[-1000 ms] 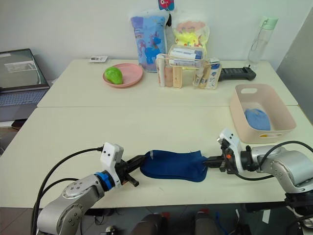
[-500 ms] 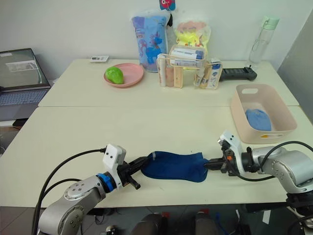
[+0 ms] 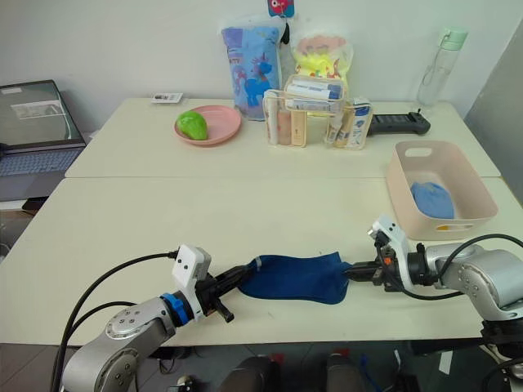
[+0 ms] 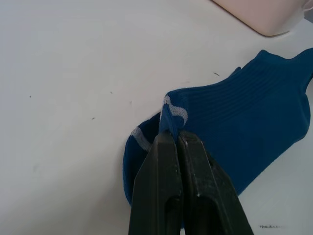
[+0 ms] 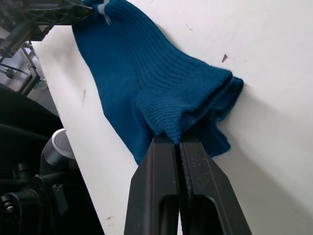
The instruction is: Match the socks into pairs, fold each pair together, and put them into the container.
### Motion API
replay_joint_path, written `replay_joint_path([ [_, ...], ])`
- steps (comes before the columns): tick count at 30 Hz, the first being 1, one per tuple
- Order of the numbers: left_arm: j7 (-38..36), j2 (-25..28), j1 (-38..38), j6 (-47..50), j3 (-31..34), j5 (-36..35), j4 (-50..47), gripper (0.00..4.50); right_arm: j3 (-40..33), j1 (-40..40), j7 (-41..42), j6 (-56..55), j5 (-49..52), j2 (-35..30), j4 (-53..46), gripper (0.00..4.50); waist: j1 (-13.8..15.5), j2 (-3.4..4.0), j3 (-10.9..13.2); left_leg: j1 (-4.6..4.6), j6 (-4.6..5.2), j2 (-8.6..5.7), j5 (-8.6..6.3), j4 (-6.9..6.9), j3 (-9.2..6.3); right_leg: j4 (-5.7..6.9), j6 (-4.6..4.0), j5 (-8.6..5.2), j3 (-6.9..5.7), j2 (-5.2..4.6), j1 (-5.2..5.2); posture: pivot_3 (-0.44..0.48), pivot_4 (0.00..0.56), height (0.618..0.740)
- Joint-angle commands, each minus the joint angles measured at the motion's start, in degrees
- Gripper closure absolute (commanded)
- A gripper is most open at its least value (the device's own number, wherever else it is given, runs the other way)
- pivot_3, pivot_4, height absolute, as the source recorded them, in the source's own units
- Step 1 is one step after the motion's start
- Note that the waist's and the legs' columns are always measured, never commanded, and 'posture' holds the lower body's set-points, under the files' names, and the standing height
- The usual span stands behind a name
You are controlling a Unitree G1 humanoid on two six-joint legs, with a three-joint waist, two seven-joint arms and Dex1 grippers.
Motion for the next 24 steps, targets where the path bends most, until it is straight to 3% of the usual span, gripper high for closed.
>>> replay_joint_path([
  [1, 0.3, -0.3, 0.5, -2.5, -0.7, 0.9, -0.1, 4.48, 1.0, 0.6, 0.5, -2.0, -0.9, -0.2, -0.2, 4.50, 0.0, 0.00, 0.0, 0.00, 0.00, 0.00, 0.00, 0.00, 0.00, 0.00, 0.00, 0.00, 0.00, 0.00, 0.00, 0.000, 0.150, 0.740],
  [9, 0.6, -0.8, 1.7, -4.0, -1.7, 1.6, 0.2, 4.48, 2.0, 0.9, 0.1, -4.8, -2.9, 0.4, 1.0, 4.50, 0.1, 0.00, 0.0, 0.00, 0.01, 0.01, -0.01, 0.00, 0.01, -0.01, 0.00, 0.00, 0.00, 0.00, 0.00, 0.000, 0.150, 0.740],
  [10, 0.6, -0.9, 1.8, -4.1, -1.7, 1.4, 0.2, 4.50, 2.0, 0.9, 0.3, -5.6, -3.3, 0.5, 1.3, 4.27, 0.1, 0.00, 0.0, 0.00, 0.01, 0.01, -0.01, 0.00, 0.01, -0.01, 0.00, 0.00, 0.00, 0.00, 0.00, 0.000, 0.150, 0.740],
  [13, -0.2, -0.6, 2.2, -4.1, -1.3, 0.5, -0.1, 3.83, 0.9, 0.8, -0.3, -7.6, -4.4, 1.1, 2.7, 3.39, 0.1, 0.00, 0.0, 0.00, 0.02, 0.00, -0.01, 0.00, 0.01, -0.01, 0.00, 0.00, 0.00, 0.00, 0.00, 0.000, 0.150, 0.740],
  [20, -5.0, 6.1, 0.3, -2.6, 4.3, -2.1, 1.8, 1.61, -3.1, 0.4, 2.7, -12.3, -4.4, -0.7, 4.3, 0.97, 0.1, 0.01, 0.0, 0.00, 0.01, 0.01, -0.01, -0.01, 0.01, -0.01, 0.00, 0.00, 0.00, 0.00, -0.01, 0.000, 0.150, 0.740],
  [24, -11.9, 12.8, -4.8, -0.2, 10.2, -8.3, 3.9, 1.61, -4.7, 0.1, 5.2, -16.8, -4.2, -0.8, 1.6, 0.97, 0.1, 0.01, 0.0, 0.00, 0.02, 0.03, -0.01, -0.02, 0.00, -0.01, 0.00, 0.00, -0.03, 0.01, -0.02, 0.000, 0.150, 0.740],
])
